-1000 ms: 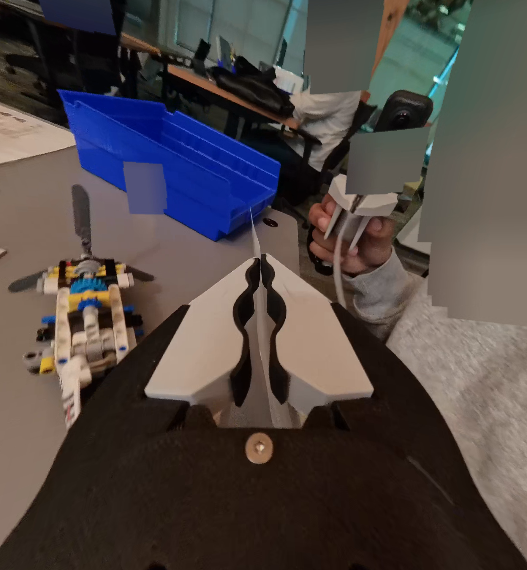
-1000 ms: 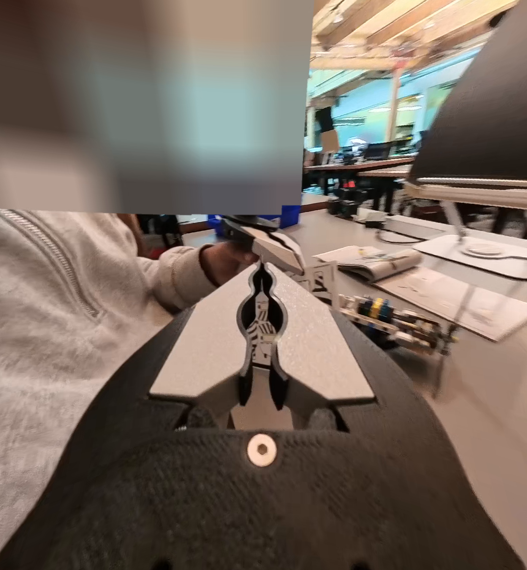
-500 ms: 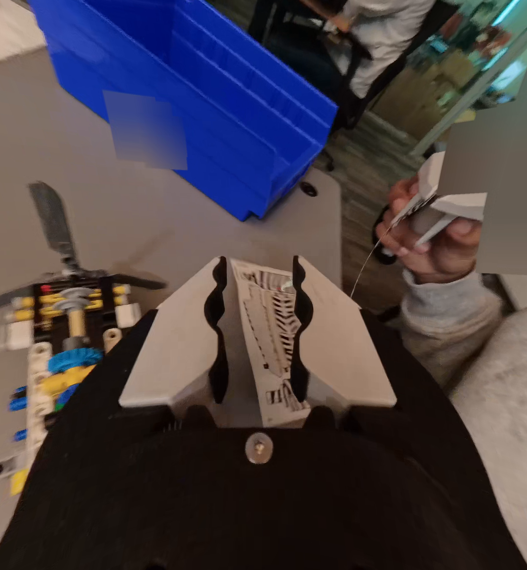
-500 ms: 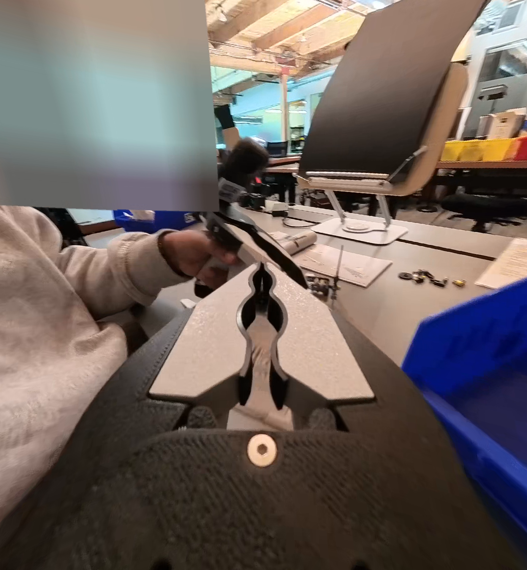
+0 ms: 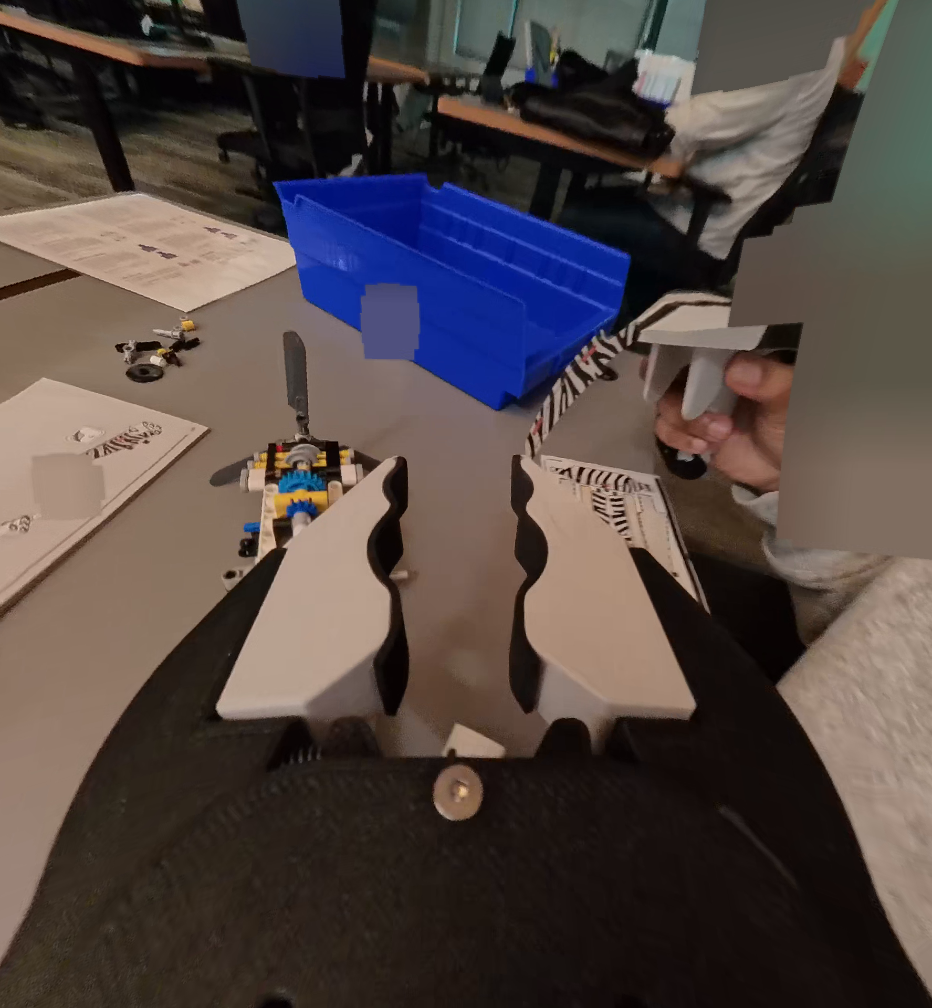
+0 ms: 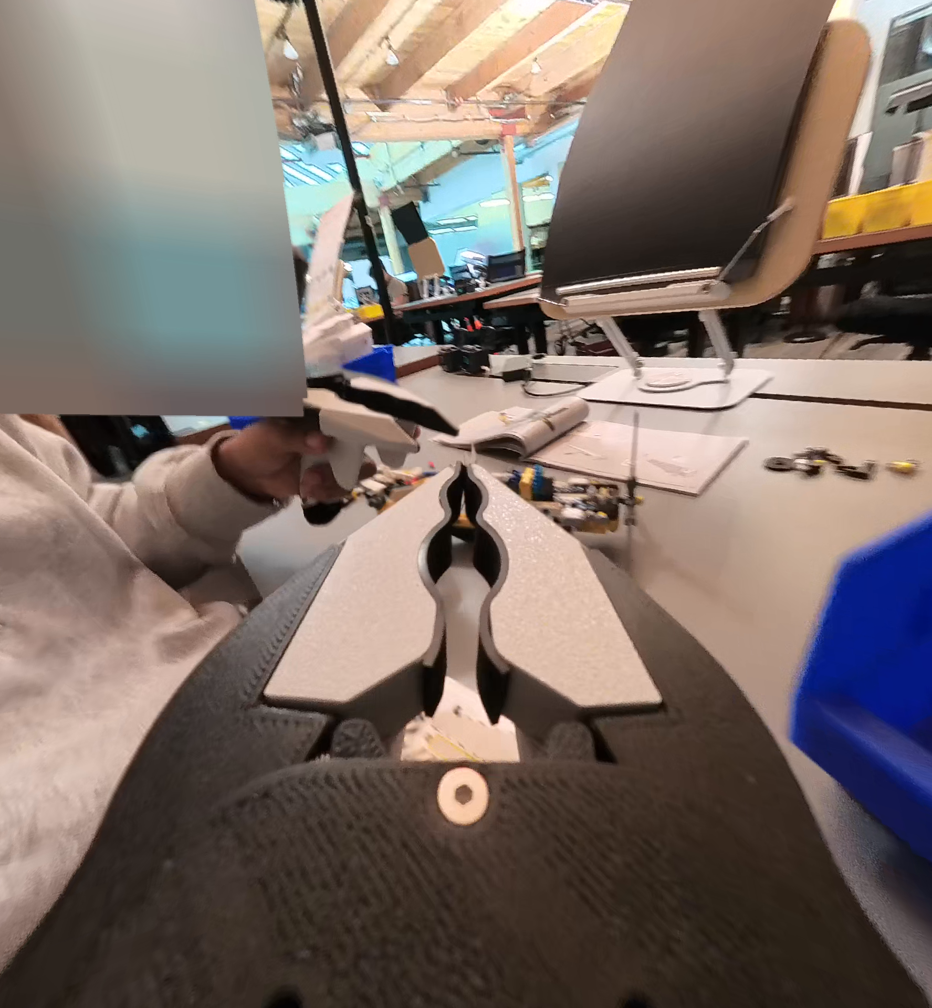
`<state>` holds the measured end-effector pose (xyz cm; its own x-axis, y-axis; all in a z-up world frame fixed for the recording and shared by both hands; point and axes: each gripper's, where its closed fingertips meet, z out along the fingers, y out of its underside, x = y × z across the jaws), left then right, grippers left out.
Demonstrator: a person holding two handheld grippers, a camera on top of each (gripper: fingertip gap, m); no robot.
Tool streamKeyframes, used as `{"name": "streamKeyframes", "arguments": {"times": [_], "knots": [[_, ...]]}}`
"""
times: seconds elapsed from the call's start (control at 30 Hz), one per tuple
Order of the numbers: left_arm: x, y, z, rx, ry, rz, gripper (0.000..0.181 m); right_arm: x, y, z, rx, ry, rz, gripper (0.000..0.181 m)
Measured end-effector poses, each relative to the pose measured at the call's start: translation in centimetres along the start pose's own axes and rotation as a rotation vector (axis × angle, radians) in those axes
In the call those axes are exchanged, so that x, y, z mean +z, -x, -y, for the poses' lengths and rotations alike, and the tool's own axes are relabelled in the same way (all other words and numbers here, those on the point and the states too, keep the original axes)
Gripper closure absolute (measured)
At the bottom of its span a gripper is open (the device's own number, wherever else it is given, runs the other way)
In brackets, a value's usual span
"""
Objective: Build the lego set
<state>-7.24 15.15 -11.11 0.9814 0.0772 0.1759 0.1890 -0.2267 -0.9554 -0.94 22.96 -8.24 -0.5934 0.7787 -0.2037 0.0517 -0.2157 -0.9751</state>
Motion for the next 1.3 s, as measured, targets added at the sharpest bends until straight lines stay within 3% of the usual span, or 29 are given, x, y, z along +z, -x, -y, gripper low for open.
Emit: {"name": "streamKeyframes", "arguments": {"times": [0.23, 0.43, 0.6, 0.83, 0.9, 0.97, 1.1, 1.17, 1.3], "knots": [[-3.4, -2.4, 0.0, -0.146, -0.124, -0.171, 0.147, 3.6, 3.8, 0.1, 0.058, -0.020, 0.151, 0.181], [-4.0, -2.8, -1.1, -0.162, -0.095, -0.202, 0.153, 6.5, 6.2, -0.2, 0.075, -0.007, 0.231, 0.181], [-5.3, -2.7, -0.6, -0.205, -0.142, -0.259, 0.181, 7.7, 6.8, 0.1, 0.075, 0.005, 0.250, 0.181], [-7.5, -1.7, -0.5, -0.403, -0.186, -0.377, 0.181, 9.5, 5.9, -1.8, 0.103, 0.098, 0.227, 0.181], [-7.9, -1.3, -1.1, -0.461, -0.155, -0.392, 0.181, 10.1, 5.7, -2.3, 0.075, 0.128, 0.216, 0.168], [-8.2, -0.7, -2.0, -0.502, -0.119, -0.377, 0.181, 10.3, 5.3, -2.2, 0.001, 0.136, 0.183, 0.147], [-8.6, 0.0, -4.0, -0.542, -0.025, -0.359, 0.181, 10.6, 6.2, -1.2, -0.277, 0.155, 0.163, 0.128], [-8.7, 0.1, -4.5, -0.567, -0.001, -0.366, 0.181, 11.4, 7.5, -1.7, -0.484, 0.223, 0.184, 0.123], [-8.9, -0.5, -4.2, -0.666, -0.020, -0.462, 0.181, 13.3, 9.0, -5.6, -0.884, 0.453, 0.234, 0.131]]}}
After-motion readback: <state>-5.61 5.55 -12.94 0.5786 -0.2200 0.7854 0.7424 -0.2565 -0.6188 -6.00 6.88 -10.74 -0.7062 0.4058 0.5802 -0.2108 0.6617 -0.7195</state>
